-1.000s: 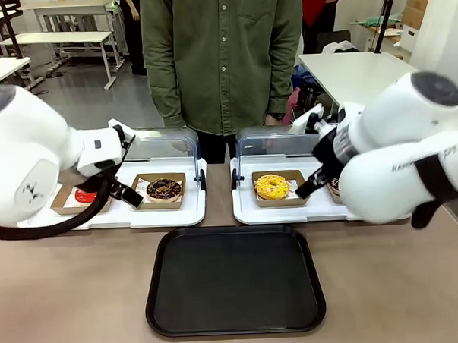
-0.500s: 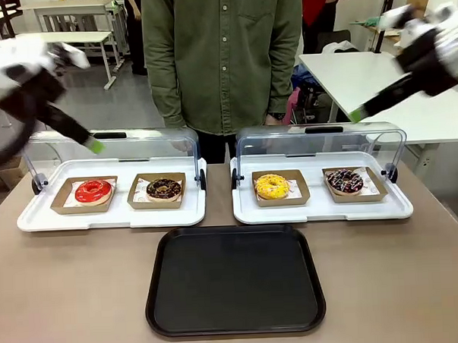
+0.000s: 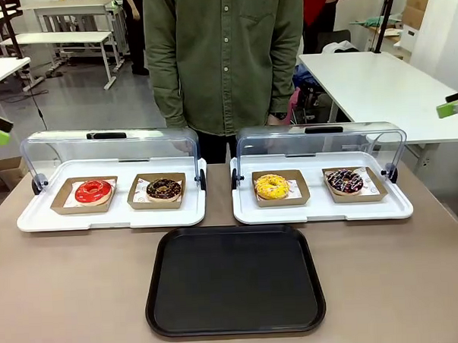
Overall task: Move the second donut from the left to the tray.
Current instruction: Pick up the Paper togo box containing the Donut indicated by the person and place it on the Handle tray.
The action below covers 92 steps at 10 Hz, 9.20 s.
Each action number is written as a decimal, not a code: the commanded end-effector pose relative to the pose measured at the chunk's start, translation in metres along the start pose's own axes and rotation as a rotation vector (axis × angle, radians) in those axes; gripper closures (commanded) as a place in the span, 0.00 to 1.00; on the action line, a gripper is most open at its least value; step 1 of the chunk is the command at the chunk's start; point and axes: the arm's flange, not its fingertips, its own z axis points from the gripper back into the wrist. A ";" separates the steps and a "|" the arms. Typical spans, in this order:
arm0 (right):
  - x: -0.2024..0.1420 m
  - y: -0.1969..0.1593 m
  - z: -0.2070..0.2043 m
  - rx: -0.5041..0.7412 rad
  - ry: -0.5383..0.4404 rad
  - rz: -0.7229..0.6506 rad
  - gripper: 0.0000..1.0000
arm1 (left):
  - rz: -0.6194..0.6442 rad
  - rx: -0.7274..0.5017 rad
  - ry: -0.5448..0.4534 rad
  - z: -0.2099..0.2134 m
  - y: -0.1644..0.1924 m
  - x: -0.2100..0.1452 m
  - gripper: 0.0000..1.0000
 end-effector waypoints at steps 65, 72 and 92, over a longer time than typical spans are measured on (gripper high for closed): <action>-0.041 -0.015 0.022 0.060 -0.131 -0.018 0.00 | -0.170 0.019 -0.213 0.005 0.015 -0.065 0.00; -0.041 -0.015 0.022 0.060 -0.131 -0.018 0.00 | -0.170 0.019 -0.213 0.005 0.015 -0.065 0.00; -0.041 -0.015 0.022 0.060 -0.131 -0.018 0.00 | -0.170 0.019 -0.213 0.005 0.015 -0.065 0.00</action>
